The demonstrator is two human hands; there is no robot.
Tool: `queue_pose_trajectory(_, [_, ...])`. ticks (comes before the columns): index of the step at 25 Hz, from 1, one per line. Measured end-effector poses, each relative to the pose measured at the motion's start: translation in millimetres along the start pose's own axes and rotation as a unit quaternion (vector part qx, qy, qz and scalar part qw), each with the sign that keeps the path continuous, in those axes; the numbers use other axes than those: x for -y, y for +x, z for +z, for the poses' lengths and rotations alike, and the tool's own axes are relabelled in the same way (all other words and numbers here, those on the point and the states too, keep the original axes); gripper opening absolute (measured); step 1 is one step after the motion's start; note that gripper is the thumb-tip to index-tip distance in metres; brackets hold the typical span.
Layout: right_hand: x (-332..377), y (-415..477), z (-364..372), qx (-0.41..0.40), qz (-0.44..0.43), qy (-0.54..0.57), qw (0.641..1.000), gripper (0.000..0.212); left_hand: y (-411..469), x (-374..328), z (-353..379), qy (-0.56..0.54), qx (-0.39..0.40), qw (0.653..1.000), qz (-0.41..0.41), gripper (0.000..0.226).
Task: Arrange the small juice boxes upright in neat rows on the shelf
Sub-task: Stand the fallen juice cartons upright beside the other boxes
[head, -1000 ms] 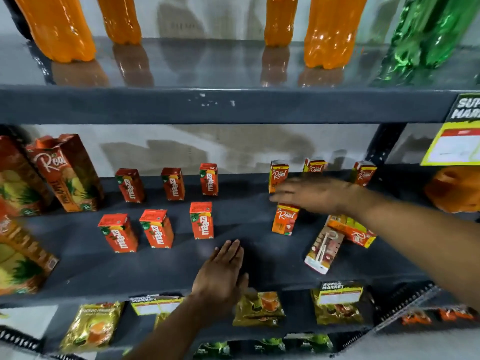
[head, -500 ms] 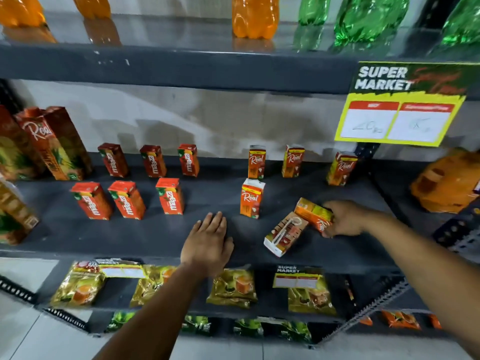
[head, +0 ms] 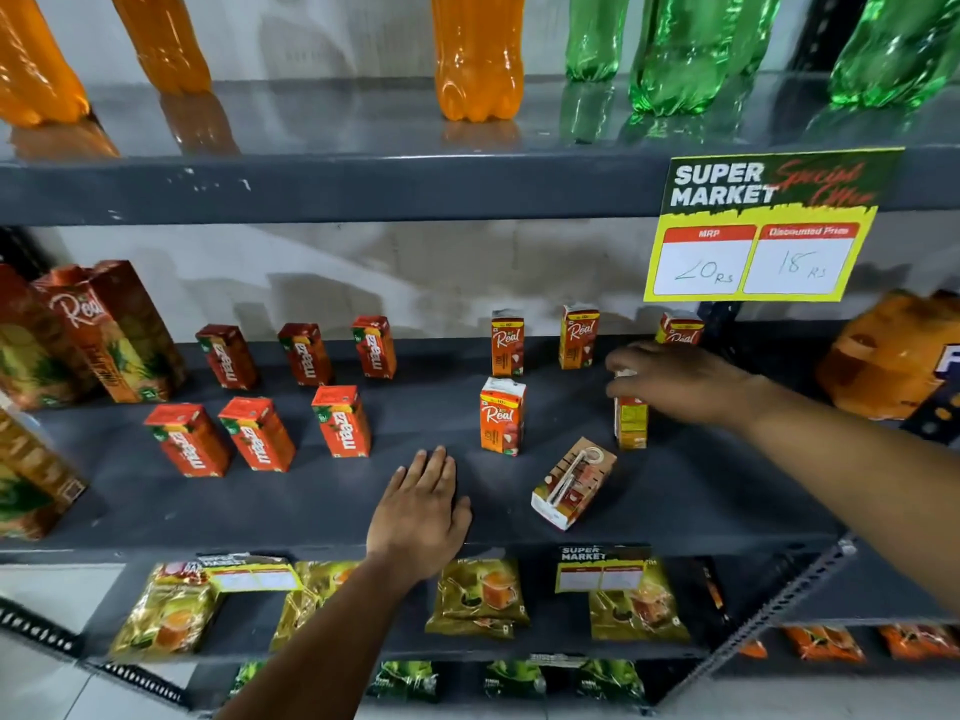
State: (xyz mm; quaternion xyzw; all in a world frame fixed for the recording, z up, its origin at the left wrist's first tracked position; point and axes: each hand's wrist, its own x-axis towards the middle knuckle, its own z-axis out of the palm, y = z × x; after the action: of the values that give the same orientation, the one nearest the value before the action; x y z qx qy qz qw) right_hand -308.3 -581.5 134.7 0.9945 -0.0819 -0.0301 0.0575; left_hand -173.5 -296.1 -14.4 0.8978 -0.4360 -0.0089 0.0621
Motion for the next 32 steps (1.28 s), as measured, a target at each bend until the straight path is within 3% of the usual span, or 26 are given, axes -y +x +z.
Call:
queue_pose_trajectory(3, [-14, 1, 2, 0.038, -0.031, -0.013, 0.999, 0.042, 2, 2, 1, 0.005, 0.006, 1.000, -0.001, 0.065])
queue_pose_trajectory(9, [-15, 9, 5, 0.053, 0.073, 0.060, 0.994, 0.051, 2, 2, 2, -0.006, 0.002, 1.000, 0.003, 0.061])
queue_pose_trajectory(15, [-25, 10, 6, 0.054, 0.104, 0.113, 0.987, 0.075, 2, 3, 2, -0.007, 0.002, 1.000, 0.005, 0.061])
queue_pose_trajectory(18, [-26, 10, 8, 0.063, 0.108, 0.142, 0.982, 0.075, 2, 3, 2, -0.005, 0.001, 1.000, 0.006, 0.062])
queue_pose_trajectory(23, [-24, 12, 13, 0.055, 0.085, 0.135, 0.986, 0.056, 2, 2, 2, -0.001, -0.002, 1.000, 0.005, 0.064])
queue_pose_trajectory(26, [-17, 8, 4, 0.083, 0.096, 0.160, 0.979, 0.066, 1, 2, 2, -0.001, -0.004, 1.000, 0.005, 0.062])
queue_pose_trajectory(28, [0, -2, -4, 0.019, 0.110, 0.185, 0.976, 0.076, 0, 1, 1, -0.002, -0.002, 1.000, 0.004, 0.062])
queue_pose_trajectory(30, [33, -20, -4, -0.097, 0.090, 0.234, 0.963, 0.060, 0, 1, 1, -0.002, 0.001, 1.000, 0.002, 0.063])
queue_pose_trajectory(32, [70, -36, 10, -0.054, 0.008, 0.194, 0.979, 0.051, 2, 1, 1, 0.000, -0.004, 1.000, 0.002, 0.063])
